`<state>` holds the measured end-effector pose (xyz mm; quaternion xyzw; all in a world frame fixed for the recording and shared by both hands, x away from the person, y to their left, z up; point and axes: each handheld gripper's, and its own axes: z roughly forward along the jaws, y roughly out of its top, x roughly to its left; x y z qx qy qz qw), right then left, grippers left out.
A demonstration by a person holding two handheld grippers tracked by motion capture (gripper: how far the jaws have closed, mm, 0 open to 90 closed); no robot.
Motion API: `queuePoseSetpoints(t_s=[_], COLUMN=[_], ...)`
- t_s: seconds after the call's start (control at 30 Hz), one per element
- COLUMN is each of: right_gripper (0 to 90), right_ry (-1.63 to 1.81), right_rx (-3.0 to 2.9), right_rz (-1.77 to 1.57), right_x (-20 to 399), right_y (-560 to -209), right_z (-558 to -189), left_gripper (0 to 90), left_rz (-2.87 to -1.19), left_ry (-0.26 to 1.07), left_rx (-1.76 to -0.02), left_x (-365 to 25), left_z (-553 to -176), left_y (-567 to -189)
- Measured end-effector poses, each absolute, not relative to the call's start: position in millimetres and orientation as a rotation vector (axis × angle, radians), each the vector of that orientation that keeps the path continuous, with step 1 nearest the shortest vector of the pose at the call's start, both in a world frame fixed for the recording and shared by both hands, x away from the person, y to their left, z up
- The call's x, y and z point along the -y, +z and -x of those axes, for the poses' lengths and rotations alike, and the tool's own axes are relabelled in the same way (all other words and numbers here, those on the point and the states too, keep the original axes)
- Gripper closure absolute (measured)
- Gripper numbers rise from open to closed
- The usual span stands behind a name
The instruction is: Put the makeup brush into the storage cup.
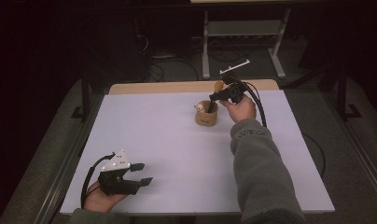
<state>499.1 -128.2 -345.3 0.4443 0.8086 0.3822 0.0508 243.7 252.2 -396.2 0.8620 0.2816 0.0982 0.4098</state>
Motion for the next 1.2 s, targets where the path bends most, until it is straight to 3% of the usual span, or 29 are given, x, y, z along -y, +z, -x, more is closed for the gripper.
queuePoseSetpoints(t_s=[0.57, 0.7, 1.2], right_gripper=[61.8, 52.5, 33.3], right_ry=[1.158, 1.186, 1.297], right_rx=[-2.44, -2.429, -2.397], right_rz=[-1.421, -1.43, -1.384], right_x=[144, 147, 164], right_y=[-354, -355, -345], right_z=[-492, -491, -471], left_gripper=[40.2, 40.0, 35.4], left_rz=[-2.174, -2.178, -2.184], left_ry=[0.243, 0.246, 0.255], left_rx=[-0.706, -0.704, -0.72], left_x=[-251, -251, -250], left_z=[-244, -244, -245], left_y=[-396, -396, -396])
